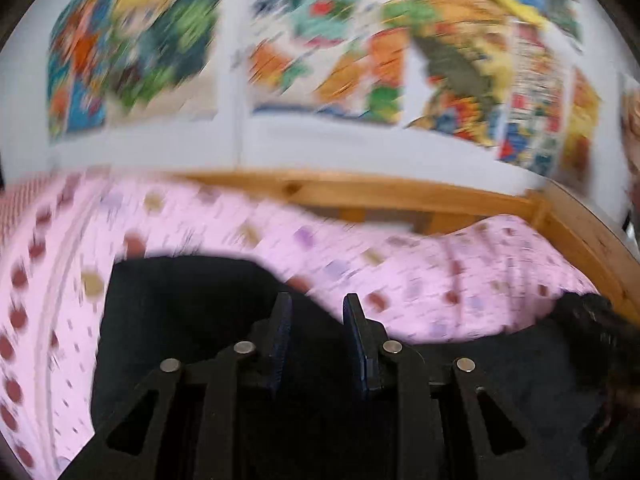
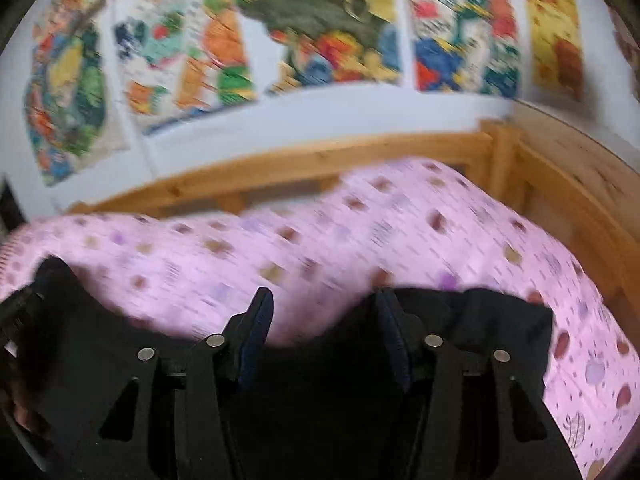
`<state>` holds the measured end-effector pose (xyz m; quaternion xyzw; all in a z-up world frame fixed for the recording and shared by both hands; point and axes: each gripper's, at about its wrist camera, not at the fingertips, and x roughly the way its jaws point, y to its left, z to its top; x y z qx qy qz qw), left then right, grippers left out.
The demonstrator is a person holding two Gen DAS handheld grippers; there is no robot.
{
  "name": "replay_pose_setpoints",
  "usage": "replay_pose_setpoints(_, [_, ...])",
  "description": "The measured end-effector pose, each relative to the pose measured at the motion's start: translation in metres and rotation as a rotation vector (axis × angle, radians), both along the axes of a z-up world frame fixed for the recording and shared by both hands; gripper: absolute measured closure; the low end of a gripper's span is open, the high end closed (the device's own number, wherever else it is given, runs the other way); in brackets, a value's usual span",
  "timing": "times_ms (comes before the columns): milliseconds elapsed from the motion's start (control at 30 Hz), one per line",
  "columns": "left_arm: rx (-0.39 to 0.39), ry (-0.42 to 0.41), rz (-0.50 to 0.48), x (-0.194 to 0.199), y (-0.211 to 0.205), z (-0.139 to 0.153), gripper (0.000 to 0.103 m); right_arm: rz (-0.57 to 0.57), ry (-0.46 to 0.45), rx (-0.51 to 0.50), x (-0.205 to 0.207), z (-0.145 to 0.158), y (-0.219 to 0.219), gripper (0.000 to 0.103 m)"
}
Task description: Fold large clothes
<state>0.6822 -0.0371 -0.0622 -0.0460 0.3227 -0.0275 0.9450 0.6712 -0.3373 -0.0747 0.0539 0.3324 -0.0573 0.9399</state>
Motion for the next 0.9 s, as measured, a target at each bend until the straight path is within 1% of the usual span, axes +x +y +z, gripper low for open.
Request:
replay_pose_setpoints(33, [-0.013,0.024,0.017,0.003,0.004,-0.008,0.086,-0.007,0.0,0.017,-0.004,-0.005,-0.004,0.065])
replay_pose_setpoints(67, [-0.02,0.034,0.023,0.002,0.007,-0.014,0.088,-0.014,-0.005,0.024,-0.009,-0.007,-0.01,0.065])
replay_pose_setpoints(167, [-0.051,0.032,0.043,-0.003,0.01,-0.026,0.09,-0.033,-0.016,-0.021,-0.02,-0.022,-0.007,0.065])
replay_pose_setpoints(233, [-0.045,0.049,0.05,-0.003,0.01,-0.037,0.093,-0.042,-0.016,0.007,-0.021,-0.03,-0.012,0.065])
replay_pose_setpoints(267, [-0.055,0.058,0.053,-0.005,0.013,-0.042,0.094,-0.044,-0.017,0.017,-0.023,-0.031,-0.014,0.065])
replay_pose_setpoints(333, [-0.084,0.06,0.046,-0.008,0.018,-0.046,0.094,-0.042,-0.024,0.022,-0.026,-0.032,-0.017,0.065])
replay_pose_setpoints(400, [-0.107,0.044,0.032,-0.012,0.02,-0.043,0.094,-0.033,-0.041,0.041,-0.028,-0.03,-0.019,0.065])
replay_pose_setpoints(433, [-0.117,0.04,0.026,-0.014,0.022,-0.039,0.094,-0.024,-0.06,0.09,-0.032,-0.024,-0.025,0.065])
replay_pose_setpoints(500, [-0.106,0.047,0.03,-0.02,0.023,-0.028,0.094,-0.03,-0.104,0.202,-0.046,-0.01,-0.036,0.064])
replay_pose_setpoints(533, [-0.102,0.041,0.025,-0.026,0.023,-0.022,0.094,-0.037,-0.117,0.227,-0.052,-0.004,-0.038,0.063])
replay_pose_setpoints(600, [-0.102,0.019,0.012,-0.035,0.022,-0.01,0.089,-0.053,-0.158,0.258,-0.07,0.014,-0.043,0.063])
replay_pose_setpoints(667, [-0.124,0.013,-0.004,-0.044,0.021,0.0,0.071,-0.045,-0.163,0.248,-0.077,0.024,-0.042,0.061])
replay_pose_setpoints(700, [-0.138,0.012,-0.013,-0.048,0.019,0.005,0.067,-0.044,-0.161,0.24,-0.08,0.027,-0.042,0.061])
replay_pose_setpoints(767, [-0.148,0.003,-0.029,-0.056,0.015,0.015,0.065,-0.041,-0.158,0.249,-0.085,0.032,-0.041,0.061])
replay_pose_setpoints(867, [-0.138,-0.013,-0.076,-0.07,0.004,0.033,0.063,-0.026,-0.162,0.263,-0.098,0.043,-0.04,0.06])
replay_pose_setpoints(900, [-0.139,-0.016,-0.093,-0.074,0.001,0.038,0.061,-0.019,-0.161,0.258,-0.103,0.044,-0.039,0.055])
